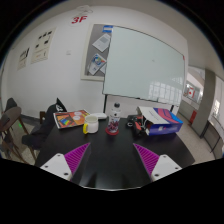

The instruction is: Pour water

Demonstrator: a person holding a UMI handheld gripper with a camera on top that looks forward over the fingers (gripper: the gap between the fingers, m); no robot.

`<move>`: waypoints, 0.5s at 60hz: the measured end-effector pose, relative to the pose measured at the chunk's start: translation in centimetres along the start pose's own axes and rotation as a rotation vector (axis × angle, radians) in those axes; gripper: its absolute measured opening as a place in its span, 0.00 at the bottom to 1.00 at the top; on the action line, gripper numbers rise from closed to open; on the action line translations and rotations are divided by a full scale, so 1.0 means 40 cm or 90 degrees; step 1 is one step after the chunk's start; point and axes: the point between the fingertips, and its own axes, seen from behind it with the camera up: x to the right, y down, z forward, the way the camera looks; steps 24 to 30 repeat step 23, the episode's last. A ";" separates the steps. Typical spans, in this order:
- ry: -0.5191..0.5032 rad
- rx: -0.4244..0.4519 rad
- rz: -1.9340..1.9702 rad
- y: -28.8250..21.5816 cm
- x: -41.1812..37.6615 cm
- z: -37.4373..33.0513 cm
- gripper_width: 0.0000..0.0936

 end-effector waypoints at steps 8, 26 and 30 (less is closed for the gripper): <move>0.007 0.017 -0.004 -0.002 -0.001 -0.074 0.90; 0.015 0.019 -0.002 -0.003 0.007 -0.125 0.90; 0.015 0.019 -0.002 -0.003 0.007 -0.125 0.90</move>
